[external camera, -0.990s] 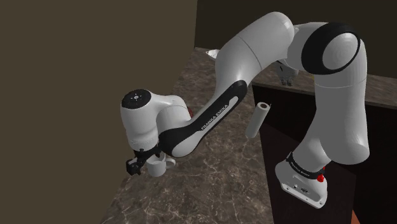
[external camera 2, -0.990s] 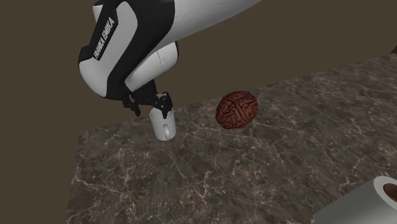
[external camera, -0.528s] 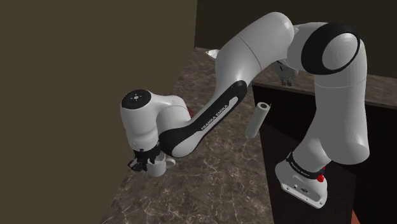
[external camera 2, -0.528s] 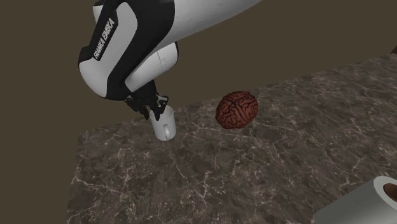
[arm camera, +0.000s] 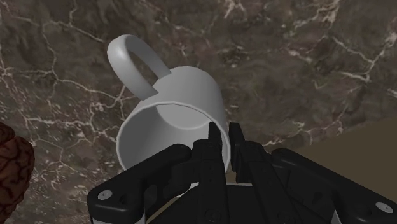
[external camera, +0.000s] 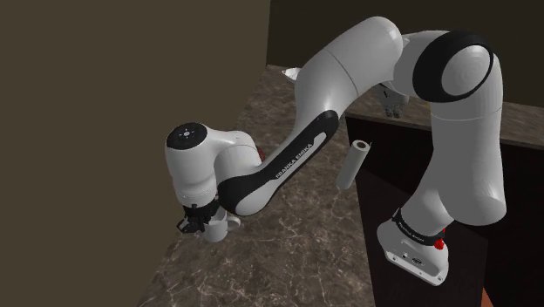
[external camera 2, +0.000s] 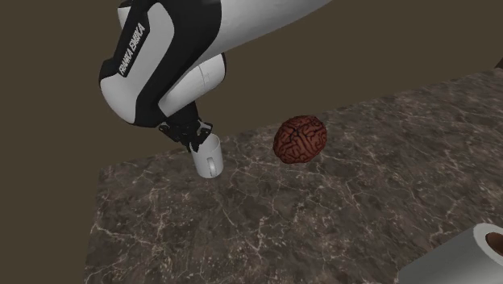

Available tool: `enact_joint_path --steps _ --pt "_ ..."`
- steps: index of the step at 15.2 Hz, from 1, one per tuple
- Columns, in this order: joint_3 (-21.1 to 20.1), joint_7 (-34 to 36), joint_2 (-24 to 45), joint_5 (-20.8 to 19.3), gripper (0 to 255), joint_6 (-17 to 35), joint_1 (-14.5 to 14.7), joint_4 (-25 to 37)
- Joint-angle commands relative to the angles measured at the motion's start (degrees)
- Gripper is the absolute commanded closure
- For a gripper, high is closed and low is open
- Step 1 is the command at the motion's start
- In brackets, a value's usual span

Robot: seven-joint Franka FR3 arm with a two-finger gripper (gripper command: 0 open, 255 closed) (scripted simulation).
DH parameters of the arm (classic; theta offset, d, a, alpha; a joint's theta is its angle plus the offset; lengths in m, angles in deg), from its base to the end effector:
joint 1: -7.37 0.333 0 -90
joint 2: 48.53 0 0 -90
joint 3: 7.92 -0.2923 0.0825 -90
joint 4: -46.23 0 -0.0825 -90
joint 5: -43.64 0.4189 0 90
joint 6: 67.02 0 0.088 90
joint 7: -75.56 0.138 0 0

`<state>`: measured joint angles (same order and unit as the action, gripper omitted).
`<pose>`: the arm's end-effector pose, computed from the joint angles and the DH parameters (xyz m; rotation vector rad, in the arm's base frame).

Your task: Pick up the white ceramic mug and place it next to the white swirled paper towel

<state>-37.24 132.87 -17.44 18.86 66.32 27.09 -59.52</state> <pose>0.4490 0.4841 0.1898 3.1267 0.1350 0.1080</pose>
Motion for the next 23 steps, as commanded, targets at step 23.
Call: enact_joint_path --steps 23 --pt "-4.32 -5.21 -9.59 7.38 255 -13.04 -2.87 4.83"
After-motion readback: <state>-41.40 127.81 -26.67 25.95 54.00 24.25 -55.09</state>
